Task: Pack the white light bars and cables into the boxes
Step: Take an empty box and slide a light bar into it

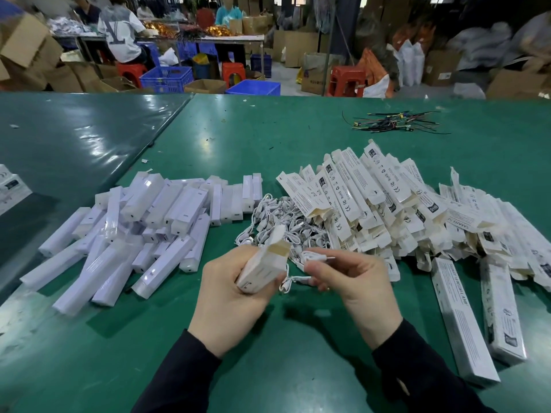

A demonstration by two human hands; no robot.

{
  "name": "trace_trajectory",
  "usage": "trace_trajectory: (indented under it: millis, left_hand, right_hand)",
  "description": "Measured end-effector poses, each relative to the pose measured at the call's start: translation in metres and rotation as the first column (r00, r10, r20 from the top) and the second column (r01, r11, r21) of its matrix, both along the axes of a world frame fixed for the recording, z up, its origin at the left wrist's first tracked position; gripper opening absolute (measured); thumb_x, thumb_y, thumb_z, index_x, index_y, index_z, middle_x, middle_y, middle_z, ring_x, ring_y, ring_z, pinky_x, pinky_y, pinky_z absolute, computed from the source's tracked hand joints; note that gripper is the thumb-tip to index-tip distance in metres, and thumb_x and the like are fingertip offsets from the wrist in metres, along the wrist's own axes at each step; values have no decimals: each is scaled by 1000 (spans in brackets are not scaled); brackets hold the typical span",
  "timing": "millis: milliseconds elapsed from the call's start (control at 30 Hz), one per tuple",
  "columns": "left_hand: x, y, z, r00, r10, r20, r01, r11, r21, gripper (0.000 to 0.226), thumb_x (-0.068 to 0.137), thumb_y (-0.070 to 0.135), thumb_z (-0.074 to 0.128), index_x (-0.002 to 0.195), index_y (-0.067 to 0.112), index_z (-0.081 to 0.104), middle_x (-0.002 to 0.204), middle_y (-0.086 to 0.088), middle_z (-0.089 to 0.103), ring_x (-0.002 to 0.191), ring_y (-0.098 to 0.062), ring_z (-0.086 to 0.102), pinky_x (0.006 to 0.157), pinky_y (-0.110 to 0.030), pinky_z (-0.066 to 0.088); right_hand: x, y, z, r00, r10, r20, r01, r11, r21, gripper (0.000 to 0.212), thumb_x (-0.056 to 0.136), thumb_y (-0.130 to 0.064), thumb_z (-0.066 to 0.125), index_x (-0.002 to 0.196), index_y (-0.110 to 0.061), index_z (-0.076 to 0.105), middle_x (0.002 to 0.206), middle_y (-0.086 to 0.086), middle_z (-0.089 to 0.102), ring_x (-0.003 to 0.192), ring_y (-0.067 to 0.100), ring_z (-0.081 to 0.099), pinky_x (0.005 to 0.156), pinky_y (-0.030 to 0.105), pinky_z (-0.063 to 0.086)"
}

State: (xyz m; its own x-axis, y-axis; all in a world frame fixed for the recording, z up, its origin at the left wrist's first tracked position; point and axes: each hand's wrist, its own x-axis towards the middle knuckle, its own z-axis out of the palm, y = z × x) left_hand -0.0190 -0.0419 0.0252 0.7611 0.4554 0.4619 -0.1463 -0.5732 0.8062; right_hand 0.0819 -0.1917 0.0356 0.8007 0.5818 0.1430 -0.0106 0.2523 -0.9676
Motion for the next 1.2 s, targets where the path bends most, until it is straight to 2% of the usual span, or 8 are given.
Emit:
trace_trajectory:
  millis: [100,233,400,633,700,867,1000,1200]
  left_hand:
    - [-3,5,0,987,117,-108,-96,979,180,8,67,14,66,73,20,65,66,8,55,60,-12,51,52,-28,39]
    - [-6,8,1,957,180,-226,-95,934,344,11,65,18,61,75,23,61,69,10,53,64,-23,53,51,-37,44]
    - [-4,5,2,949,193,-249,-89,923,374,20,68,5,71,74,21,62,69,8,56,64,-24,54,51,-35,43]
    - [-5,3,3,930,224,-292,-103,920,378,26,68,7,68,71,29,54,68,11,52,68,-25,53,52,-34,40]
    - [-5,3,4,926,238,-293,-113,916,385,22,68,7,68,73,26,58,69,9,54,68,-26,53,53,-35,42]
    - [-6,7,4,945,207,-254,-106,926,363,21,67,3,70,73,20,59,66,8,53,64,-25,51,51,-40,44]
    - [-6,8,4,960,150,-237,-64,940,334,22,63,15,58,68,32,46,61,10,47,60,-22,47,50,-37,41]
    - [-6,7,-3,933,149,-327,24,882,470,21,68,15,59,86,25,56,75,10,58,72,-26,54,53,-33,37]
  right_hand:
    - [3,-7,4,978,-48,203,48,999,7,23,61,-31,88,83,-29,81,61,1,69,48,7,56,50,17,46]
    - [3,-7,2,855,-25,518,99,988,-116,22,72,-33,82,93,-30,77,71,-1,68,63,12,60,62,27,51]
    - [12,-12,0,822,0,570,118,978,-171,28,84,-30,70,112,-27,70,83,-2,68,74,14,61,72,23,51]
    - [9,-11,-3,651,-112,751,214,976,-40,25,77,-16,77,101,-12,74,80,-7,71,68,5,64,66,18,54]
    - [9,-11,-2,673,-108,732,208,977,-46,25,76,-17,77,101,-16,75,78,-9,72,67,6,65,64,19,55]
    - [2,-7,0,912,-41,407,68,996,-52,22,69,-19,83,89,-27,80,75,-1,75,60,17,69,62,26,57]
    - [0,-5,3,965,98,242,-101,995,-2,21,69,-23,80,89,-20,79,68,3,72,55,15,65,55,22,52]
    - [3,-8,0,923,48,382,-9,995,-104,14,73,-16,83,85,-24,80,67,5,70,58,13,60,57,25,51]
